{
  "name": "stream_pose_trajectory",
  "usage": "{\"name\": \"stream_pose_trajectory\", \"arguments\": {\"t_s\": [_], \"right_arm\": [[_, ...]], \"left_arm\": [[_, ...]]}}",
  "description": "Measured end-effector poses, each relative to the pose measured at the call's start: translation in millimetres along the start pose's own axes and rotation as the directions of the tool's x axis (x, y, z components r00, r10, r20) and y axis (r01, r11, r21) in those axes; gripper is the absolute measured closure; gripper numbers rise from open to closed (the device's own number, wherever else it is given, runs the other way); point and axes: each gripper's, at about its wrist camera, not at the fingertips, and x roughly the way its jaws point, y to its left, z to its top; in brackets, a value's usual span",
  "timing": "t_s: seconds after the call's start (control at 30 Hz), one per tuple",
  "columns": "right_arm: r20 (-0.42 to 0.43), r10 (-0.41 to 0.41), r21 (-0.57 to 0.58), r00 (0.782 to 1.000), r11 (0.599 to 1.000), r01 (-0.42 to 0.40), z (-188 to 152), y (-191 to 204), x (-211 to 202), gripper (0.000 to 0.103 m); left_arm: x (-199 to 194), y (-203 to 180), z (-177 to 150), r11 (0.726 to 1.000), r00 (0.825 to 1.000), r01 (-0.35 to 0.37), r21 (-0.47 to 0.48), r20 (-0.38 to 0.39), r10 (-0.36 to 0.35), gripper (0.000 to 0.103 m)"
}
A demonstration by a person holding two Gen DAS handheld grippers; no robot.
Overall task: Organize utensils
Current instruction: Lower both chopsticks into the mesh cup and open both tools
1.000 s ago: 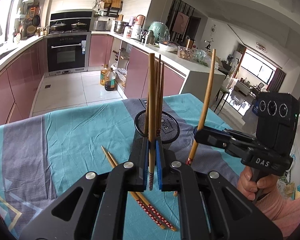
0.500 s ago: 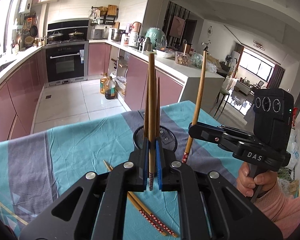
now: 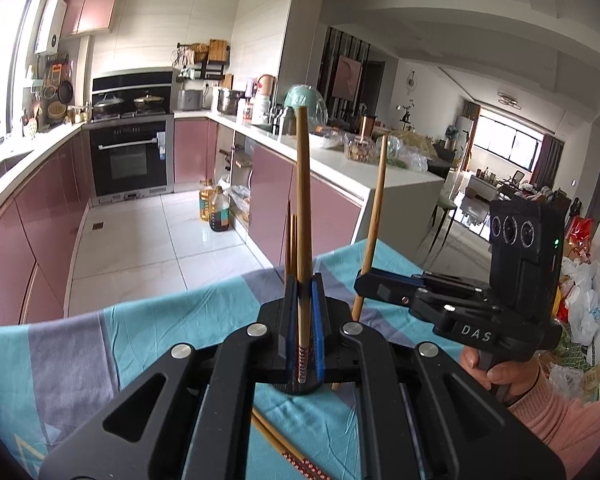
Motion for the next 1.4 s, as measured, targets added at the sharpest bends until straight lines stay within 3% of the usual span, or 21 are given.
{"name": "stream_pose_trajectory", "arguments": {"t_s": [0.33, 0.6, 0.93, 1.17, 1.4], "right_arm": [[0.03, -0.033, -0.008, 0.999, 0.999, 0.033, 15.0, -5.1, 5.6, 0.097], [0.021, -0.078, 0.001, 0.997, 0.997, 0.078, 12.7, -11.7, 17.8, 0.097], [-0.054, -0.122, 0.021, 0.991, 0.992, 0.123, -4.7, -22.3, 41.9, 0.097], [-0.152, -0.147, 0.057, 0.977, 0.986, 0.157, -21.4, -35.0, 59.9, 0.097], [-0.201, -0.172, 0.096, 0.964, 0.976, 0.194, -30.9, -46.6, 67.7, 0.095]], "left_arm": [[3.4, -1.9, 8.9, 1.0, 1.0, 0.002, -0.004, 0.013, -0.002, 0.096], [18.3, 1.1, 1.6, 1.0, 0.999, -0.008, 0.001, -0.036, 0.008, 0.096], [41.9, -5.1, -10.2, 1.0, 0.992, -0.009, 0.015, -0.128, 0.011, 0.096], [70.3, -9.0, -14.5, 1.0, 0.973, 0.002, 0.027, -0.232, 0.004, 0.096], [91.6, -1.8, -17.8, 1.0, 0.963, 0.008, 0.006, -0.27, -0.006, 0.095]]}}
